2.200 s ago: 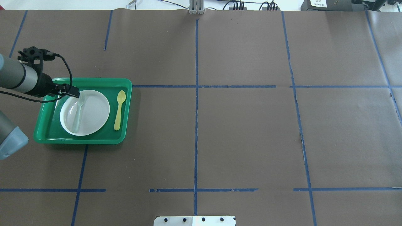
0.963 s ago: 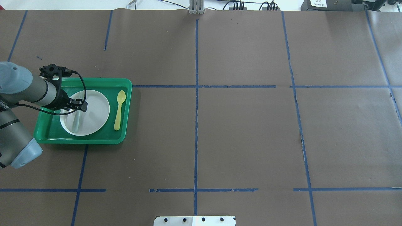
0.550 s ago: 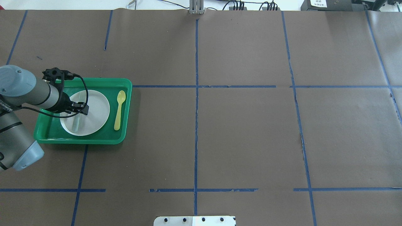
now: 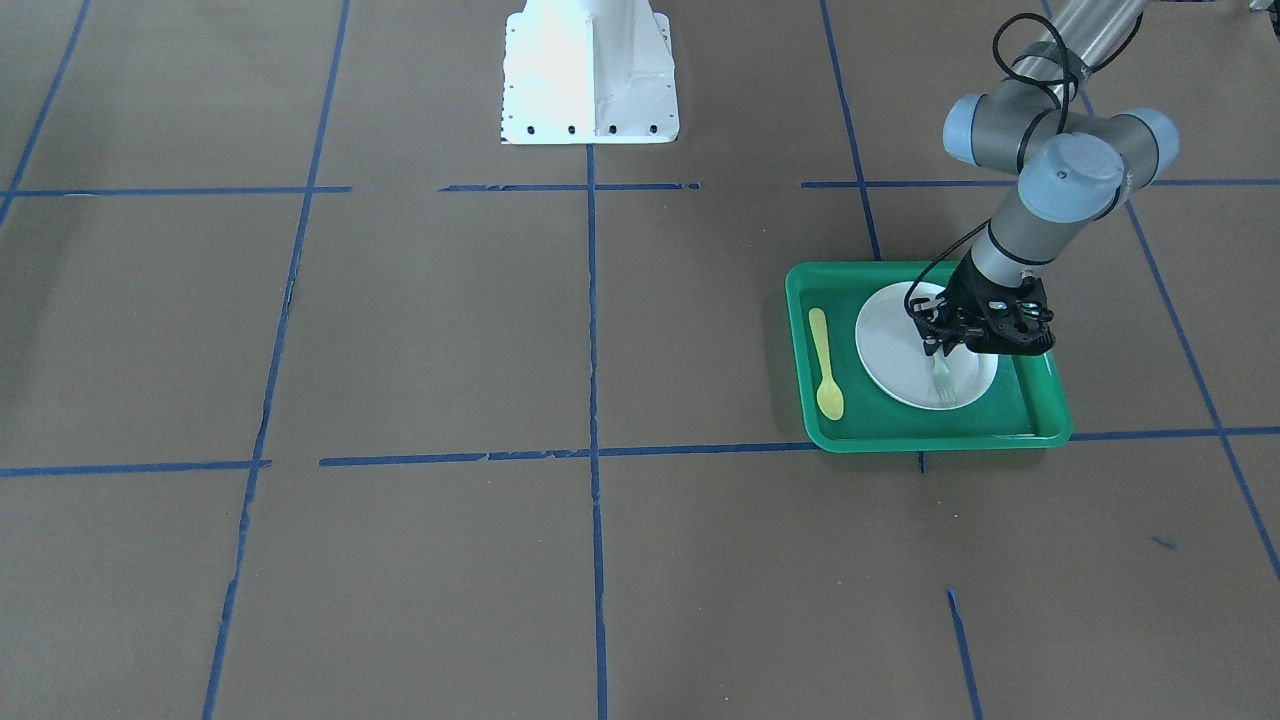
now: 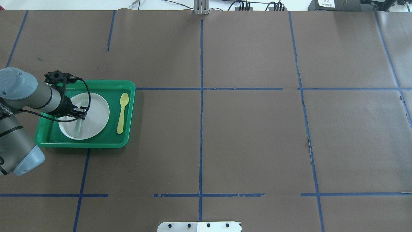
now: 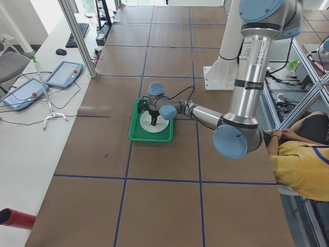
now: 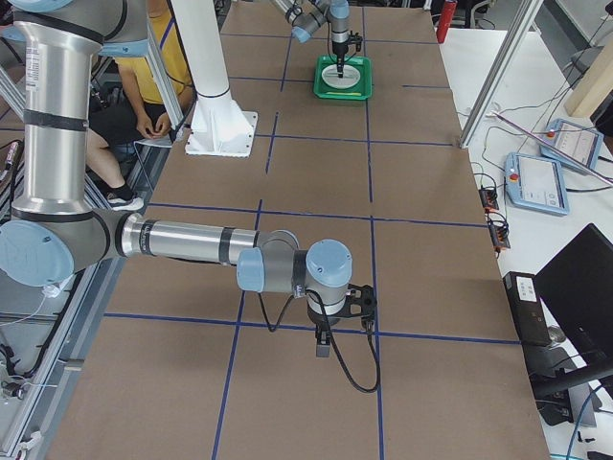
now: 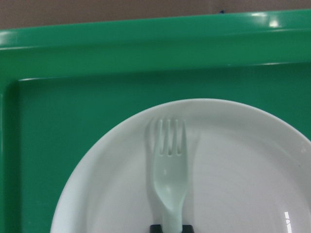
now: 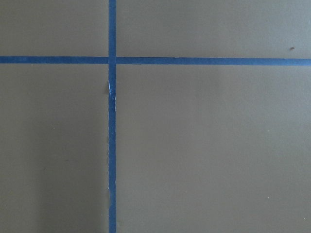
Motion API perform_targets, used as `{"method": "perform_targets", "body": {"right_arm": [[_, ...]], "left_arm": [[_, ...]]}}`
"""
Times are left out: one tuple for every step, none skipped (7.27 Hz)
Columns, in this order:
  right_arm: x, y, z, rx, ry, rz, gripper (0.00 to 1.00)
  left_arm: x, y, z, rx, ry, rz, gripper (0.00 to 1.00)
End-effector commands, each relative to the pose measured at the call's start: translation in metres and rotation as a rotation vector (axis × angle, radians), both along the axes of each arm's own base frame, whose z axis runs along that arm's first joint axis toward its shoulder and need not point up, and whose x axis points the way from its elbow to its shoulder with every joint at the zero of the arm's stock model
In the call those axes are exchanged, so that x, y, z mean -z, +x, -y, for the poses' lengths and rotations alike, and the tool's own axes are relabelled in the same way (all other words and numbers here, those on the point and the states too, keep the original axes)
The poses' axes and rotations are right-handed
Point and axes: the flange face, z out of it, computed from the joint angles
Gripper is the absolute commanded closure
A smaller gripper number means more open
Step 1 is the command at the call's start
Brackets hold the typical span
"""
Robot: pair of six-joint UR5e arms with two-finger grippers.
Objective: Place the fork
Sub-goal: 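Lower the left gripper and grasp the white fork's handle, then lift the fork and carry it beside the plate, nearest the left gripper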
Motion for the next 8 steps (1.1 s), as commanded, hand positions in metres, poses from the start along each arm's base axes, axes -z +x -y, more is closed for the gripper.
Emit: {"method": "perform_targets", "body": {"right_arm": [[0.000,0.000,0.000,0.000,-0.001,0.000,0.00],[0.000,0.000,0.000,0.000,-0.001,0.000,0.00],[0.000,0.000,0.000,0.000,-0.001,0.000,0.00],[0.000,0.000,0.000,0.000,-0.001,0.000,0.00],[0.000,0.000,0.000,0.000,-0.001,-0.001,0.00],[0.000,0.000,0.000,0.000,0.001,0.000,0.00],[0.000,0.000,0.000,0.000,-0.001,0.000,0.00],[0.000,0.000,0.000,0.000,-0.001,-0.001,0.00]], "left_arm": [[0.006,-0.001,-0.001,-0.007,0.000,-0.014,1.00],[0.015,-0.009,-0.004,-0.010,0.014,-0.022,1.00],[0.026,-0.014,-0.007,-0.031,-0.023,-0.029,1.00],[0.036,-0.041,0.005,-0.033,-0.005,-0.048,1.00],[0.032,-0.063,0.013,-0.018,0.013,-0.039,1.00],[0.012,-0.088,0.014,-0.017,0.025,-0.013,1.00],[-0.003,-0.114,0.018,-0.008,0.040,0.007,1.00],[-0.011,-0.116,0.020,-0.014,0.016,-0.002,1.00]]}}
